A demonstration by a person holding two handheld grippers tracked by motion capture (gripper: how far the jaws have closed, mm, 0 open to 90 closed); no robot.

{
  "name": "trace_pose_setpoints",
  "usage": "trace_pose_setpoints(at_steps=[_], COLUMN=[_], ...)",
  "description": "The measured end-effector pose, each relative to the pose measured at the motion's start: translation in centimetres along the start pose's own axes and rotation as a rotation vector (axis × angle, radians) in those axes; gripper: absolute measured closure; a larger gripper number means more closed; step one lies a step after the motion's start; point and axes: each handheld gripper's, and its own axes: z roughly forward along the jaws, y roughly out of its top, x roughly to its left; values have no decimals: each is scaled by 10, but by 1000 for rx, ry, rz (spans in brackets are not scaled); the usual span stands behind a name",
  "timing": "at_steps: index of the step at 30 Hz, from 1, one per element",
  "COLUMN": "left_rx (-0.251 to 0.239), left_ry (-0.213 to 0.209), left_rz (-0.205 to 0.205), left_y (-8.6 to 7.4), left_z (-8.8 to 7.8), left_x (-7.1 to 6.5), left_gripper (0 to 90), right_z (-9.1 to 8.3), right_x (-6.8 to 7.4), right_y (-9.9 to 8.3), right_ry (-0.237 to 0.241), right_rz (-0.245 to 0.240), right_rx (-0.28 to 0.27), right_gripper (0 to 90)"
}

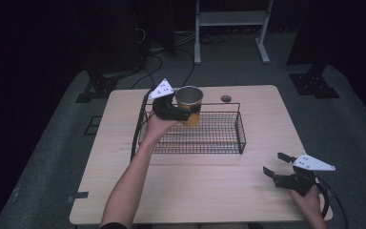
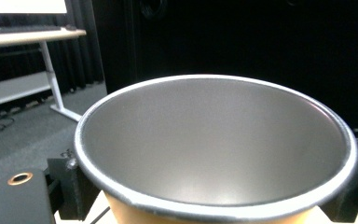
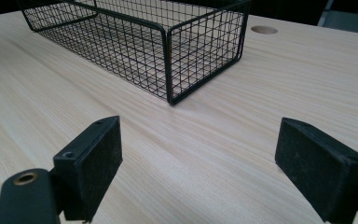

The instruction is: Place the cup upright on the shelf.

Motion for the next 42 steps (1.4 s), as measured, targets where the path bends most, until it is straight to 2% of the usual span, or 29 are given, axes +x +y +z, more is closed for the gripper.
trace_pose_setpoints(at_steps=[13,18,22,26,29,32,39,42], left_rx=[45,34,51,78,75,75,134,164], left_ry=[-25,-48,-57,-62,-65,-63,-88,-101], left_rz=[-14,-24,-29,-26,-36,-27,-39,-29], left_y=[-18,-28,-36,-42,-44,-45,-51,-53], left_z=[15,23,27,29,29,28,31,34], left_x=[11,16,19,22,25,28,34,35], left_gripper=[120,120,120,120,120,120,120,120], right_z=[0,0,0,0,0,0,0,0], right_x=[0,0,0,0,0,0,0,0], right_y=[0,0,0,0,0,0,0,0], right_ry=[1,2,2,3,3,4,4,4], right_rz=[2,-1,2,-1,-3,-1,-1,-4], right_rx=[-2,-1,-2,-2,-1,-1,-1,-1], right_gripper=[137,137,137,137,137,137,137,137])
